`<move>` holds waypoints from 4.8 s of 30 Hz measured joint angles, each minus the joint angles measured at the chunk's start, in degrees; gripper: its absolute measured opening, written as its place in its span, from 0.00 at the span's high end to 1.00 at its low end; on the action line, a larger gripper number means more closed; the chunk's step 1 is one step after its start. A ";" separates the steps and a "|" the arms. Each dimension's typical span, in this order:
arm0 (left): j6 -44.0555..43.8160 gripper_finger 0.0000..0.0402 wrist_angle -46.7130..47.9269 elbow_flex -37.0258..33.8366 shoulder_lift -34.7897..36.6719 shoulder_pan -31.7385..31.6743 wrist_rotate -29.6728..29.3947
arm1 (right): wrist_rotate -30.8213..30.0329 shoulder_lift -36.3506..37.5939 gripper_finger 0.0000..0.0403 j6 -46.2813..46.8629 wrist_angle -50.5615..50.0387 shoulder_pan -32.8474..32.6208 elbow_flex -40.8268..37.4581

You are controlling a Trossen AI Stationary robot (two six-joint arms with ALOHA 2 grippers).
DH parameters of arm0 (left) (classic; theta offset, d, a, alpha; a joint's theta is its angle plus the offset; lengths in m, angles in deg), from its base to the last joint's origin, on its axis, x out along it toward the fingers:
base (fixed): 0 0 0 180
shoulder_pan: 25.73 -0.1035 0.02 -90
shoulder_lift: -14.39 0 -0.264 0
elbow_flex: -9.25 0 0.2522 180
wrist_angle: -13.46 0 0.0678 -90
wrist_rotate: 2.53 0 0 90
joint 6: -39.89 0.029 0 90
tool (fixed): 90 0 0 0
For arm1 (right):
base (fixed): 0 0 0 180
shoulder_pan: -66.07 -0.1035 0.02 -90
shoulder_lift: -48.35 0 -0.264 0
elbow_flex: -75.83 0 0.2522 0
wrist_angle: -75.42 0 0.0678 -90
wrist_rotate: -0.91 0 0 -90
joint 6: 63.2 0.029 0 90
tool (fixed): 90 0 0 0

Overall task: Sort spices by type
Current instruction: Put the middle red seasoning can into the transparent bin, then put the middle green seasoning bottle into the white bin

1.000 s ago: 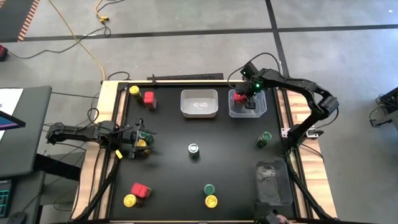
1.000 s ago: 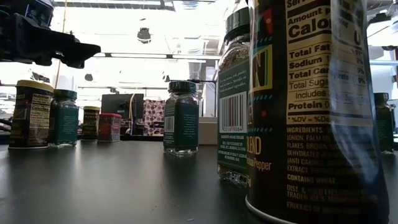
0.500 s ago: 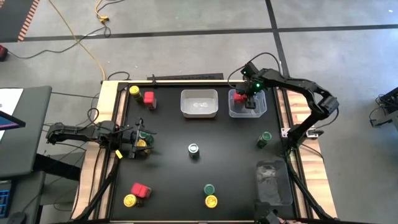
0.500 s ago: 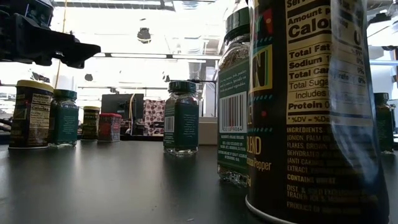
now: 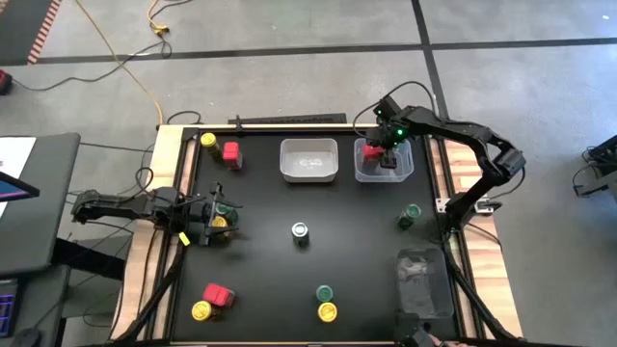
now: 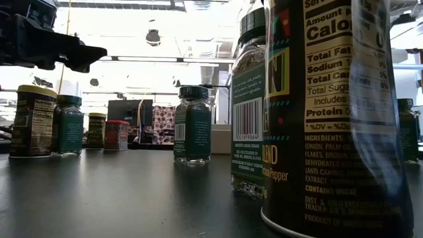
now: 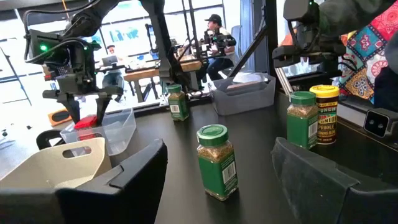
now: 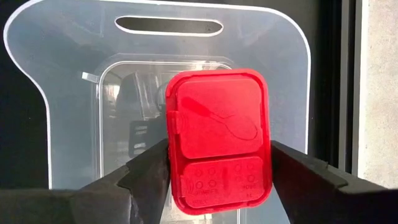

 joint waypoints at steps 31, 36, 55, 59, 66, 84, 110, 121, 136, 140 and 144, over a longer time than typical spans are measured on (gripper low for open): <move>0.00 0.31 0.00 0.00 -0.02 0.00 0.00 | -3.44 0.06 0.29 0.63 -7.40 -0.32 6.33; 0.00 0.31 0.00 0.00 -0.01 -0.01 -0.01 | -3.40 0.07 0.29 2.17 -9.44 -0.96 7.78; 0.00 0.31 0.00 0.00 -0.01 0.00 -0.01 | -2.59 6.84 0.29 16.76 -14.82 -3.34 15.65; 0.00 0.31 0.00 0.00 -0.01 0.00 -0.01 | -2.60 12.86 0.29 23.78 -15.12 -4.32 15.65; 0.00 0.31 0.00 0.00 -0.02 0.00 0.00 | -2.64 20.85 0.29 36.48 -19.79 -8.48 15.72; 0.00 0.31 0.00 0.00 -0.02 0.00 0.00 | -2.80 26.03 0.29 45.81 -22.80 -22.18 11.49; 0.00 0.31 0.00 0.00 0.00 0.00 0.00 | -2.80 24.33 0.29 46.65 -4.33 -30.07 -4.87; 0.00 0.31 -0.05 0.00 -0.02 0.00 -2.31 | -2.78 21.12 0.29 54.70 -2.07 -30.16 -4.87; -17.54 0.31 -0.42 0.00 -0.01 -0.04 -4.63 | -2.78 21.14 0.29 62.49 1.90 -30.11 -4.85; -17.70 0.31 -1.52 0.02 -0.02 -0.04 -5.20 | -2.78 21.14 0.29 62.62 1.88 -30.11 -4.85; -17.84 0.31 -1.36 2.56 -0.31 -0.02 -7.73 | -2.78 21.14 0.29 62.40 1.88 -30.11 -4.85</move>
